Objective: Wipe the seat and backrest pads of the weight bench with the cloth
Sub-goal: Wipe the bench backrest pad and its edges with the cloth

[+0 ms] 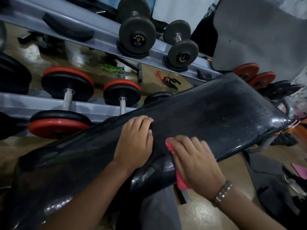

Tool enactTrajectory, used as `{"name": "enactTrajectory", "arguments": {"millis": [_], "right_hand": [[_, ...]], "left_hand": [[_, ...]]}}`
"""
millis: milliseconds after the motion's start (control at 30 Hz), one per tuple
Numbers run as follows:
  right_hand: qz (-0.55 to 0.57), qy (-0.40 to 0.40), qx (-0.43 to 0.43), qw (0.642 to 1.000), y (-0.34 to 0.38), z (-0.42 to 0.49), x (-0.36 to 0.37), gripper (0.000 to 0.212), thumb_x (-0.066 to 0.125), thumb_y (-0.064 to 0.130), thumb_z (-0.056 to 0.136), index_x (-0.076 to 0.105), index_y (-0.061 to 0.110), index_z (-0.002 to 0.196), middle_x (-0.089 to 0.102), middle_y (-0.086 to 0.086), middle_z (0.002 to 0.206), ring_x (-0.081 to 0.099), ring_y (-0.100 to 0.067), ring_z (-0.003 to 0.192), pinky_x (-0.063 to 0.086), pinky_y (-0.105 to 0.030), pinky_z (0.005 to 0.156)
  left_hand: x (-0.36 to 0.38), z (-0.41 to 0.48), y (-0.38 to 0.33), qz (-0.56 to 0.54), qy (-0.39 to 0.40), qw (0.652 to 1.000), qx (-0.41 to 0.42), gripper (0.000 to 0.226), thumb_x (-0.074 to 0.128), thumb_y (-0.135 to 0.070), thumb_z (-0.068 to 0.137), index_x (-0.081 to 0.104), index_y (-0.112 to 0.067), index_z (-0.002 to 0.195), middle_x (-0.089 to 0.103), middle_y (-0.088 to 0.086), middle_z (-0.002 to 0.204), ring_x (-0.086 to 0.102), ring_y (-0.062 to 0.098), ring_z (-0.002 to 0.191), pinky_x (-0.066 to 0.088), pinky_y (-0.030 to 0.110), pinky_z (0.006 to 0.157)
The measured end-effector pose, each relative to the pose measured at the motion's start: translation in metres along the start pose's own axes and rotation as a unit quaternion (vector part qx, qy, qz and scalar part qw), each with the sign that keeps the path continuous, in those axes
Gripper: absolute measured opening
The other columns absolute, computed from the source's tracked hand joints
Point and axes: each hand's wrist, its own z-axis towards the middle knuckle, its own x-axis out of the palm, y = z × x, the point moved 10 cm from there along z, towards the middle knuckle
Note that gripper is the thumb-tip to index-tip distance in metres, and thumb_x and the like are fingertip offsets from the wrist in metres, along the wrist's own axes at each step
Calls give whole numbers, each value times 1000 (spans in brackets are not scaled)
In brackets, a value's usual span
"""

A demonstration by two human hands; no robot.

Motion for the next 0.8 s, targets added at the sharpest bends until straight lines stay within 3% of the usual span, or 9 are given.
{"name": "enactTrajectory", "arguments": {"millis": [200,367,567,733,800], "right_hand": [[-51,-14,157,986,-53,39,-1,31,41,31,102,56,19,125,57,-4,111,52,-27,88,44,-45,73],[-31,12,34,999,-5,40,7,32,43,32,100,56,21,127,58,0,116,52,-23,87,43,-39,70],[-67,-9,123,990,-58,77,10,31,39,29,102,58,18,122,58,-4,108,51,-28,86,41,-43,72],[-39,0,-8,999,-22,78,16,29,45,29,99,59,20,123,59,-2,112,51,-25,85,38,-39,70],[-47,1,-14,999,-34,84,16,29,45,31,96,60,21,120,59,-2,108,51,-27,84,39,-42,70]], "left_hand": [[-1,0,1,1,1,1000,-1,36,42,-23,99,55,-19,133,55,-3,136,46,17,132,33,33,113],[1,-1,1,-2,5,1000,1,39,41,-24,99,55,-18,134,55,-2,137,46,18,133,32,35,115],[2,1,3,2,5,1000,-7,40,39,-25,99,55,-20,134,54,-3,138,46,17,134,34,37,115],[3,0,4,8,5,1000,-5,40,41,-25,97,56,-17,134,54,-1,138,47,18,132,32,35,115],[2,0,4,8,4,1000,-8,40,41,-26,97,55,-19,134,54,-2,138,46,17,132,32,33,116]]}}
